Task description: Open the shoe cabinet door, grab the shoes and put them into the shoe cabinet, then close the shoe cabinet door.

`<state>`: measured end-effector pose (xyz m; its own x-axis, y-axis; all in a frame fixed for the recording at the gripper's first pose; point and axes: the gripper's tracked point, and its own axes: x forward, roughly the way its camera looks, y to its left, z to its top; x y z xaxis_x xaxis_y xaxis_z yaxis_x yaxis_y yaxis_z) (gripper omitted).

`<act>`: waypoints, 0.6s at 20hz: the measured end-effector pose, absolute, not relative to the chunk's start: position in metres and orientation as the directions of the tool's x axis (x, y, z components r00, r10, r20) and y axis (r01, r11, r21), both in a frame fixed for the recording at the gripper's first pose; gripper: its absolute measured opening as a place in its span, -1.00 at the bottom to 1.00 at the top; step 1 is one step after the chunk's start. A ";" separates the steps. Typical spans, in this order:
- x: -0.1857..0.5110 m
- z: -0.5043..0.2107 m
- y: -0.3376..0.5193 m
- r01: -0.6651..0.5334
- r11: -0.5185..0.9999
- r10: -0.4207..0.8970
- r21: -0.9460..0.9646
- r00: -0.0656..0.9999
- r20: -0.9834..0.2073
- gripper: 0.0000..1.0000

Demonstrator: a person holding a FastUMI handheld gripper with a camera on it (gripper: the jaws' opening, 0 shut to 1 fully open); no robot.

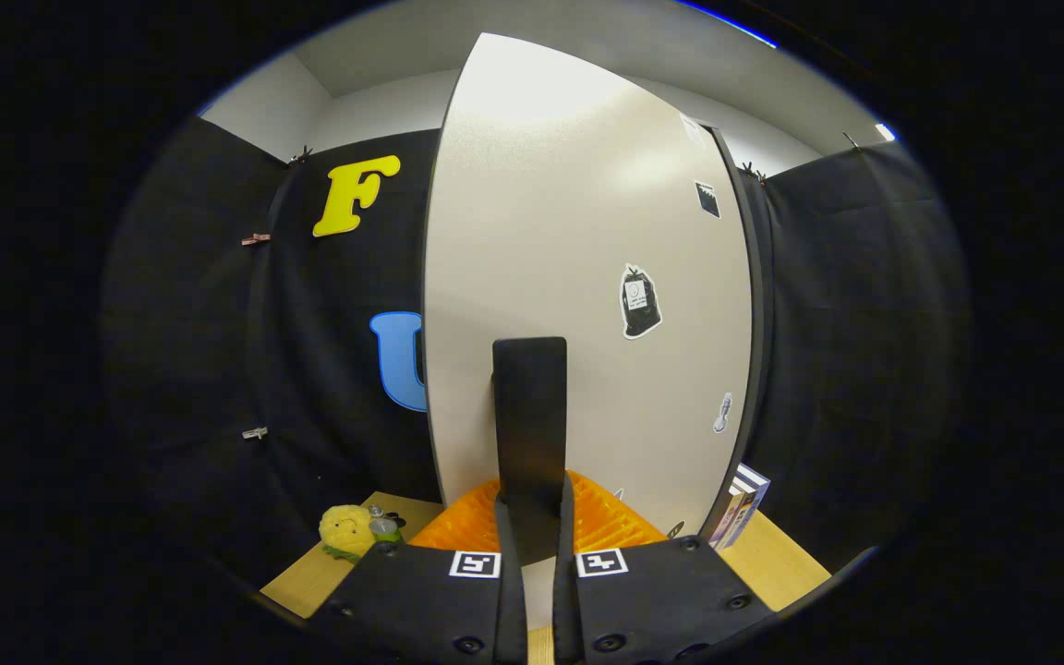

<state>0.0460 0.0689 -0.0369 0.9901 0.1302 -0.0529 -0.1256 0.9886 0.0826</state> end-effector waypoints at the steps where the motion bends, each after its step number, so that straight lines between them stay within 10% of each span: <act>1: 0.042 -0.038 0.063 -0.123 0.989 0.127 0.080 0.990 -0.054 -0.70; 12: 0.002 -0.040 -0.006 -0.076 0.993 0.082 0.085 0.995 -0.063 -0.71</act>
